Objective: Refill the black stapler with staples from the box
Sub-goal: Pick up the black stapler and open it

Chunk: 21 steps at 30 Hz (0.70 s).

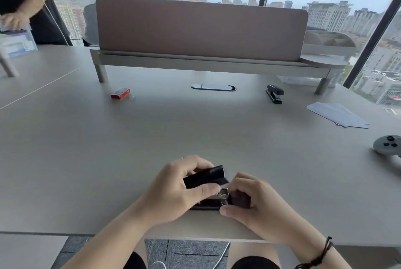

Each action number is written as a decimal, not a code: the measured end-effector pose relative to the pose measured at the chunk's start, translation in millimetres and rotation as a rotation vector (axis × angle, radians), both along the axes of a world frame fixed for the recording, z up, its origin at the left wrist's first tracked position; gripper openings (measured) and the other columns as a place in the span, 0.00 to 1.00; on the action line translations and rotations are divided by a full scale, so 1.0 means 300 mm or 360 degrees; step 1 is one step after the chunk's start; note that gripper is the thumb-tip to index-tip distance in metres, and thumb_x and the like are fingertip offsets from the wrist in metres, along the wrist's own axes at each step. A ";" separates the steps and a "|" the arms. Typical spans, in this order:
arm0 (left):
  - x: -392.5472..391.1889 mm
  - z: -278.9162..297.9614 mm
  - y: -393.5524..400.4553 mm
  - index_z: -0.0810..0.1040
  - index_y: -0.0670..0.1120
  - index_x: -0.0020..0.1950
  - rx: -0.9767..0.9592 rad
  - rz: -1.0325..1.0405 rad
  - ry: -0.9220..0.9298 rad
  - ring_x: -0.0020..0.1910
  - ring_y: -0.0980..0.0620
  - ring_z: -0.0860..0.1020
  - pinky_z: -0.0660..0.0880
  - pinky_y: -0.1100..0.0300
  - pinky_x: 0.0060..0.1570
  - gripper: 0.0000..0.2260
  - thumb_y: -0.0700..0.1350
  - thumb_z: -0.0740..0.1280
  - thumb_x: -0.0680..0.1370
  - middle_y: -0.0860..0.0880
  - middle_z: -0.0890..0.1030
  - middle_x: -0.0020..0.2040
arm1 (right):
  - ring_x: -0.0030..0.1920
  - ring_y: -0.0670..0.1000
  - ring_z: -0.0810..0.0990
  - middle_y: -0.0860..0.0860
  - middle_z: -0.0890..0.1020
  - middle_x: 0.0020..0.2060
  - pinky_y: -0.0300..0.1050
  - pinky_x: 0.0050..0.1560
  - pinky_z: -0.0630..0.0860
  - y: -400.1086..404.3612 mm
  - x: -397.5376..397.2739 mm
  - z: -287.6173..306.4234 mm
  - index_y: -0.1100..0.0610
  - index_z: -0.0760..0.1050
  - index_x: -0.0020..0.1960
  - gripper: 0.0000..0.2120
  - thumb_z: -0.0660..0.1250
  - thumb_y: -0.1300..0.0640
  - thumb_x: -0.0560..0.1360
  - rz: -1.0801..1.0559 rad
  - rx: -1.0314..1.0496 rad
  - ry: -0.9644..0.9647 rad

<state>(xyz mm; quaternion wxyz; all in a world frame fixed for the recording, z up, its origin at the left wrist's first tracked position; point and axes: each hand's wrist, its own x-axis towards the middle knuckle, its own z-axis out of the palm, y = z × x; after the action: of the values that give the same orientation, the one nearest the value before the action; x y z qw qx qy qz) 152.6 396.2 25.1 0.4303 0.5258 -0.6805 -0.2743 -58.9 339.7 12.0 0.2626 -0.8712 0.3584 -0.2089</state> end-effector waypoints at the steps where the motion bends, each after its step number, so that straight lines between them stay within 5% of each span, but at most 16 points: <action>1: 0.012 0.006 0.001 0.83 0.52 0.51 -0.0003 0.0015 0.0151 0.39 0.59 0.81 0.76 0.66 0.41 0.09 0.50 0.76 0.72 0.54 0.85 0.41 | 0.35 0.45 0.72 0.45 0.74 0.36 0.35 0.35 0.66 0.000 0.000 -0.001 0.47 0.74 0.37 0.09 0.75 0.48 0.67 -0.0004 -0.0007 -0.0005; 8: 0.175 0.034 0.061 0.86 0.54 0.50 -0.0138 0.0128 0.0775 0.46 0.58 0.82 0.77 0.70 0.50 0.20 0.63 0.78 0.64 0.54 0.87 0.45 | 0.37 0.50 0.75 0.49 0.76 0.38 0.34 0.35 0.68 0.000 -0.002 -0.002 0.50 0.78 0.40 0.08 0.76 0.49 0.67 -0.0051 -0.0021 0.0002; 12: 0.302 0.013 0.124 0.84 0.45 0.50 -0.0014 0.0122 0.0630 0.47 0.56 0.82 0.75 0.71 0.51 0.12 0.47 0.77 0.69 0.50 0.85 0.45 | 0.38 0.50 0.76 0.49 0.78 0.40 0.35 0.36 0.69 0.002 0.000 0.002 0.48 0.80 0.43 0.08 0.76 0.49 0.68 -0.0052 0.0013 0.0022; 16: 0.395 -0.009 0.178 0.82 0.49 0.51 0.0196 0.0179 0.0315 0.42 0.61 0.81 0.74 0.75 0.46 0.29 0.66 0.78 0.59 0.54 0.84 0.41 | 0.37 0.49 0.76 0.49 0.78 0.39 0.35 0.36 0.68 0.003 0.002 0.009 0.49 0.81 0.43 0.08 0.77 0.50 0.68 -0.0054 0.0031 0.0039; 21: 0.436 -0.050 0.167 0.81 0.54 0.48 0.0267 0.0210 -0.0259 0.49 0.54 0.81 0.75 0.56 0.53 0.18 0.60 0.76 0.63 0.54 0.82 0.50 | 0.36 0.46 0.75 0.49 0.78 0.39 0.33 0.36 0.69 0.001 0.004 0.018 0.49 0.80 0.41 0.07 0.78 0.50 0.68 -0.0056 0.0065 0.0060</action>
<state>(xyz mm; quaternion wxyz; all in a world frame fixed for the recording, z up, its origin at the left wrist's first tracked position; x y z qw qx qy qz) 283.6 446.1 10.1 0.3453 0.6242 -0.6516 -0.2579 -57.6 339.9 17.5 0.2699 -0.8629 0.3829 -0.1897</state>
